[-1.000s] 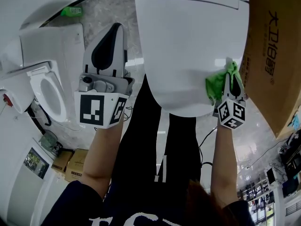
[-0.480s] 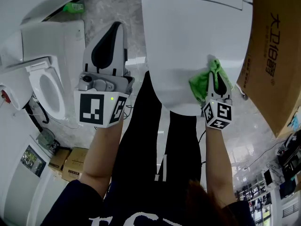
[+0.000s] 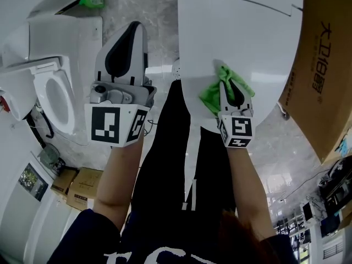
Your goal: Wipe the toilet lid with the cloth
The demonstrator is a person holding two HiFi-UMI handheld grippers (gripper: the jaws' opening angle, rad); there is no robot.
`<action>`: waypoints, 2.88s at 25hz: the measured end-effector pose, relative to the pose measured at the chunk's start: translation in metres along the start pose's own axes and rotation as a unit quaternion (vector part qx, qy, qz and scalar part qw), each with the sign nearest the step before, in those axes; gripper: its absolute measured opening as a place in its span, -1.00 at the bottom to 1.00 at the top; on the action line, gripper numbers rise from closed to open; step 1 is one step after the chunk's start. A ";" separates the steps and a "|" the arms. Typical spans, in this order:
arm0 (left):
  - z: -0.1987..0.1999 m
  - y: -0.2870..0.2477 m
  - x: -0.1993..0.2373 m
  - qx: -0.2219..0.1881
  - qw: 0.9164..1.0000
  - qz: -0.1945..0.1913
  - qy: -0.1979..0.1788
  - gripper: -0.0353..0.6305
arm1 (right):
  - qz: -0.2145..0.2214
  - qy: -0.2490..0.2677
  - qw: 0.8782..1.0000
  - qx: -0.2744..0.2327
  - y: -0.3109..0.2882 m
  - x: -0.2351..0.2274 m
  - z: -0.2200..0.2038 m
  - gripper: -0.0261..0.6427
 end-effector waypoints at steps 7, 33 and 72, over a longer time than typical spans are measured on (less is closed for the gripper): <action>-0.002 0.014 0.005 0.002 1.000 0.015 0.001 -0.83 | 0.088 0.053 0.995 0.020 -0.022 0.045 0.007 -0.68; -0.008 0.014 -0.012 0.009 1.000 0.006 -0.002 -0.83 | 0.299 0.214 0.927 0.077 0.004 0.074 -0.021 -0.69; 0.048 -0.004 -0.126 0.004 0.998 -0.062 -0.021 -0.83 | -0.041 -0.046 0.998 -0.013 0.166 -0.113 0.049 -0.68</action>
Point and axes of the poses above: the fingertips, and each gripper's own axes: y backward along the fingers, x to its left, z out of its top, the point moved 8 cm from there along y, backward along the fingers, and after that the axes turned 13 degrees about -x, right-handed, at the moved point
